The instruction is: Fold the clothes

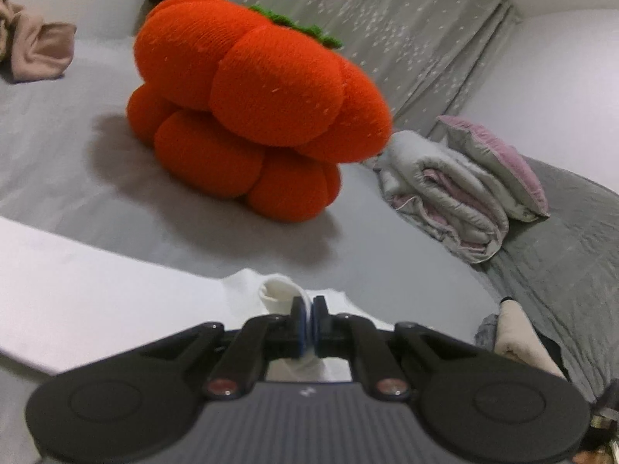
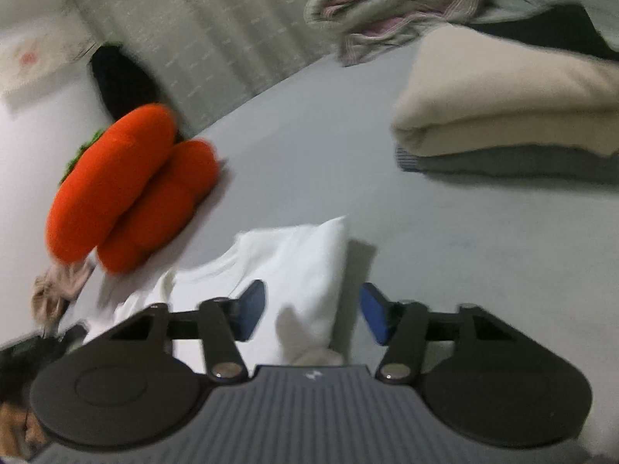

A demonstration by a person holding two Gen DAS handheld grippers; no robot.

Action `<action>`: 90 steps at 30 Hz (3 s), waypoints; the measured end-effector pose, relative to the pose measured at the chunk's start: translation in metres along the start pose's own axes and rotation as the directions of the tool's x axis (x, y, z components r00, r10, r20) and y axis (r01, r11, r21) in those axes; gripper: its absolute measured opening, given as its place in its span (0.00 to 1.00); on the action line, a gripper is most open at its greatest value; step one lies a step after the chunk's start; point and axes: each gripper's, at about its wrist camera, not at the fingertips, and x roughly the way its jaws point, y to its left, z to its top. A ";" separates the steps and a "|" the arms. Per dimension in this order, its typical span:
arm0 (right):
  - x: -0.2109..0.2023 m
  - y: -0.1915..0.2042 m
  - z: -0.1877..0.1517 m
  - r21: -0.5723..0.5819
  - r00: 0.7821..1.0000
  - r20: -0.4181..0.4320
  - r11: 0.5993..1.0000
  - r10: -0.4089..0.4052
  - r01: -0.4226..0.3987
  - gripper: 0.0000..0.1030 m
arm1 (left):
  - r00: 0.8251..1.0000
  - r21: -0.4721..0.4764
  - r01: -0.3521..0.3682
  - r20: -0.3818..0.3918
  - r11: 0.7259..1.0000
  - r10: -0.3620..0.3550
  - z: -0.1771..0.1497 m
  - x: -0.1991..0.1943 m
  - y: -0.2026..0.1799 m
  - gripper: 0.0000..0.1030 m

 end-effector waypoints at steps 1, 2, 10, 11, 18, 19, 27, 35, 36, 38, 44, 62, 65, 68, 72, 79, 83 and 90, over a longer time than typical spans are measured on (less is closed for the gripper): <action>0.007 -0.003 0.000 0.019 1.000 0.007 1.000 0.010 -0.010 0.39 | 1.000 0.004 0.017 0.015 1.000 -0.017 0.000 -0.001 0.000 0.03; 0.013 -0.006 -0.001 0.024 1.000 0.011 0.999 0.024 -0.024 0.33 | 0.999 0.007 0.034 0.030 0.999 -0.035 0.000 -0.003 0.000 0.03; 0.008 -0.005 -0.010 -0.008 0.993 0.114 1.000 -0.004 0.005 0.08 | 0.996 0.045 -0.057 0.065 0.997 0.054 -0.005 0.009 0.012 0.04; 0.011 -0.003 -0.010 -0.015 0.996 0.093 1.000 -0.004 0.005 0.10 | 0.995 0.065 -0.089 0.044 0.994 0.086 -0.008 0.014 0.013 0.04; -0.011 0.015 -0.007 -0.158 0.996 0.058 0.984 -0.069 0.078 0.41 | 0.989 0.071 -0.147 0.018 0.987 0.146 -0.007 0.017 0.017 0.04; -0.017 0.017 -0.008 -0.175 0.996 0.049 0.982 -0.068 0.076 0.41 | 0.988 0.077 -0.152 0.019 0.985 0.151 -0.006 0.016 0.016 0.04; -0.039 0.050 -0.054 -0.565 0.993 0.001 0.819 -0.121 0.101 0.41 | 0.987 0.072 -0.163 0.014 0.984 0.163 -0.006 0.010 0.012 0.04; -0.007 0.074 -0.094 -0.828 0.954 0.191 0.485 -0.230 0.283 0.07 | 0.984 0.031 -0.180 0.022 0.983 0.179 -0.003 0.000 0.014 0.03; -0.007 0.076 -0.097 -0.842 0.945 0.222 0.441 -0.240 0.310 0.07 | 0.983 0.025 -0.182 0.018 0.983 0.182 -0.002 -0.002 0.015 0.03; -0.010 0.080 -0.101 -0.862 0.919 0.290 0.344 -0.267 0.372 0.06 | 0.982 0.012 -0.188 0.011 0.982 0.187 -0.001 -0.005 0.017 0.03; 0.004 0.069 -0.129 -0.942 0.896 0.269 0.100 -0.352 0.322 0.08 | 0.969 0.048 -0.219 -0.105 0.974 0.223 -0.010 0.007 0.028 0.04; -0.034 0.070 -0.078 -0.767 0.938 0.063 0.584 -0.341 0.265 0.38 | 0.913 -0.096 -0.406 -0.083 0.909 0.399 0.018 -0.055 0.055 0.38; -0.040 0.072 -0.079 -0.728 0.940 0.043 0.633 -0.339 0.262 0.42 | 0.901 -0.131 -0.433 -0.082 0.892 0.426 0.020 -0.070 0.064 0.53; -0.046 0.077 -0.080 -0.704 0.943 0.031 0.662 -0.330 0.255 0.46 | 0.887 -0.131 -0.462 -0.094 0.877 0.453 0.022 -0.080 0.075 0.57; -0.050 0.084 -0.077 -0.677 0.948 0.017 0.695 -0.317 0.244 0.55 | 0.857 -0.131 -0.515 -0.093 0.847 0.506 0.028 -0.094 0.090 0.64; -0.052 0.096 -0.072 -0.635 0.951 0.011 0.733 -0.308 0.245 0.62 | 0.780 -0.163 -0.625 -0.110 0.763 0.616 0.036 -0.121 0.120 0.66; -0.052 0.105 -0.070 -0.610 0.956 0.004 0.757 -0.294 0.235 0.62 | 0.730 -0.197 -0.681 -0.107 0.705 0.675 0.038 -0.136 0.138 0.66; -0.053 0.119 -0.071 -0.611 0.959 -0.004 0.760 -0.282 0.221 0.64 | 0.700 -0.254 -0.700 -0.058 0.667 0.712 0.038 -0.150 0.161 0.54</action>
